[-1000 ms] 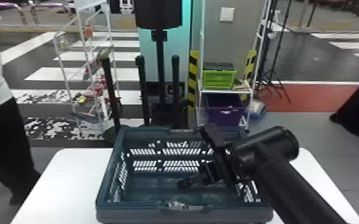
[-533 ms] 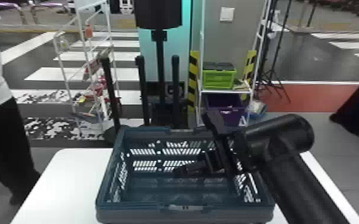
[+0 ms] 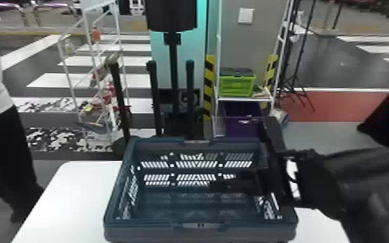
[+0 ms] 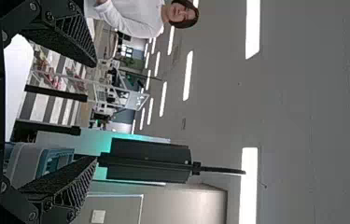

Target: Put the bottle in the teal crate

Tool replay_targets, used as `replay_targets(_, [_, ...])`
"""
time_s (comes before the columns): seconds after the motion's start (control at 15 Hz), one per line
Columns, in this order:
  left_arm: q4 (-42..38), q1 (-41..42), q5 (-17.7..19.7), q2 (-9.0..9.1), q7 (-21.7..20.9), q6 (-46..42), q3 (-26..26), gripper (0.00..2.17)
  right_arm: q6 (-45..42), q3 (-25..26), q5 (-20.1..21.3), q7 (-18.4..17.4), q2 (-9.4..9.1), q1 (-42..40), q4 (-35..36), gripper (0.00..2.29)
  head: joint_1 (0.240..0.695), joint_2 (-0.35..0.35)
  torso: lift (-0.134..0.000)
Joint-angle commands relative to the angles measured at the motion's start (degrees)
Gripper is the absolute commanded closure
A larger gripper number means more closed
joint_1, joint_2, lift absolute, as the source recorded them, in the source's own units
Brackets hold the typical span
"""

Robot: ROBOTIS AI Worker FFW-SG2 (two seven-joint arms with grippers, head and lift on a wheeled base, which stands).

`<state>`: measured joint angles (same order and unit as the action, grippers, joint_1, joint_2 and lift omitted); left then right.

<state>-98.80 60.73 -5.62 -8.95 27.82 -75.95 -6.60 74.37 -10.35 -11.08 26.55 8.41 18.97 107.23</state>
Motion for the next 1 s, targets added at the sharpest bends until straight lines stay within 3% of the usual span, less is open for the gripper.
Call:
replay_targets(0.0, [-0.3,0.0,-0.3,-0.01,0.0,0.2,0.0,0.19,-3.7,3.5,-3.1,-0.2,2.05,-6.1,7.0,0.10,0.499,0.000,0.000])
replay_targets(0.4, [0.9,0.0,-0.6,0.17,0.0,0.0,-0.3,0.19,-21.5,10.4,-4.4,-0.4,2.58,-24.5,22.6,0.10,0.499,0.000,0.000])
replay_targets(0.67, [0.6,0.0,-1.1,0.25,0.0,0.0,-0.6,0.19,-47.5,13.2,-3.7,-3.5,2.40,-40.2,25.7,0.11,0.499,0.000,0.000])
replay_targets(0.93, [0.5,0.2,-1.3,0.25,0.0,0.0,-0.6,0.19,-75.3,13.5,-2.0,-7.2,0.47,-54.7,23.2,0.11,0.499,0.000,0.000])
